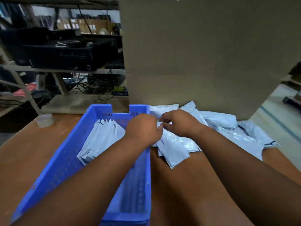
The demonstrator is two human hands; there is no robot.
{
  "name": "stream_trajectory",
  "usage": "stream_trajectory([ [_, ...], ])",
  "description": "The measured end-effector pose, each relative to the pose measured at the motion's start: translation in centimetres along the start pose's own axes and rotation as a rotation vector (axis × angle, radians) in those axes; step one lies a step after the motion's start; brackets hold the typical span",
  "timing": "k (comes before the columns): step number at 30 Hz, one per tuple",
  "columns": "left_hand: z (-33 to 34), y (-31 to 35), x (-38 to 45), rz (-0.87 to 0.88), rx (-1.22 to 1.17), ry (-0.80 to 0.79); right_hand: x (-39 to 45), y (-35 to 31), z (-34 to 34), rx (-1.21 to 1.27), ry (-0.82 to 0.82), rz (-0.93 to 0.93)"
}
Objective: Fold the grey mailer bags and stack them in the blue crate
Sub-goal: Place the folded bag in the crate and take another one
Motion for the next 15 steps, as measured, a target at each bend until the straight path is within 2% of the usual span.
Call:
stream_trajectory([
  [5,2.7,11.7,2.3,0.134,-0.013,-0.111,-6.1,8.4,-1.7,-0.032,-0.028,0.071],
  [12,12.2,23.0,4.3,0.16,-0.115,-0.34,-14.5,23.6,-1.8,0.022,-0.086,0.262],
  [15,16.1,27.6,4.9,0.174,-0.119,-0.41,-17.3,30.9,-1.0,-0.083,-0.105,0.333],
])
Point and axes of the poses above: each hand's wrist, its own x-axis towards the middle knuckle, its own z-axis out of the palm, y = z × x, the point moved 7 cm from there along x, towards the middle knuckle, and after that the axes turned 2 degrees about z, right-handed, at the moved point
